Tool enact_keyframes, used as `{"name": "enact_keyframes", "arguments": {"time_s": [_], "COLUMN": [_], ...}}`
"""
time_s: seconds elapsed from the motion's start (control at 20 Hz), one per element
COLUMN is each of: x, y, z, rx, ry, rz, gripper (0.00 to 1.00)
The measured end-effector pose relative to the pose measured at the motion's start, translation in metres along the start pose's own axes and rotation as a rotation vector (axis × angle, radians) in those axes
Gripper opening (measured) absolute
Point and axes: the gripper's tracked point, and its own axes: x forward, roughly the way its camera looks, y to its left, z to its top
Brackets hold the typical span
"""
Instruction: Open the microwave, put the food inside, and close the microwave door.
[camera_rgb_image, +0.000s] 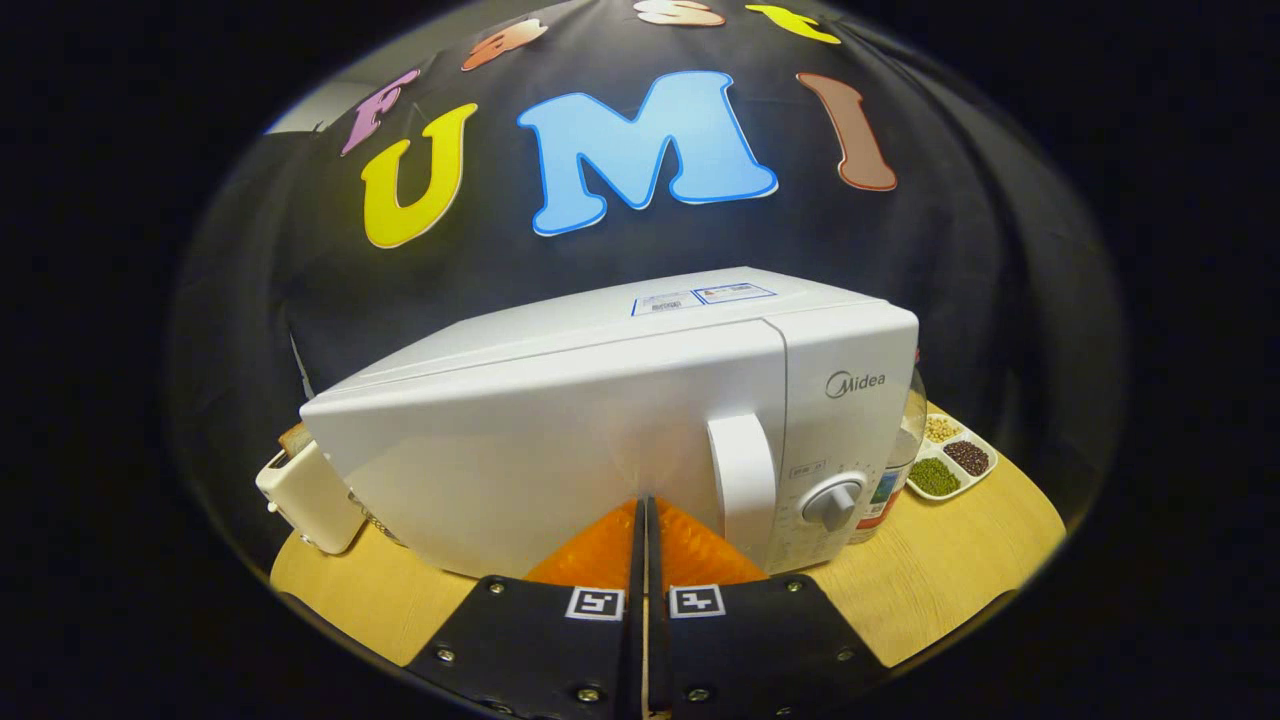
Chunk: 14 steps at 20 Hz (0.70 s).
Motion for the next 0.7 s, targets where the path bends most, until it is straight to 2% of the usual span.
{"name": "enact_keyframes", "arguments": {"time_s": [0.7], "x": [-0.147], "y": [0.009], "z": [0.033], "rx": [-0.088], "ry": [-0.173], "rz": [-0.024], "gripper": [0.02]}}
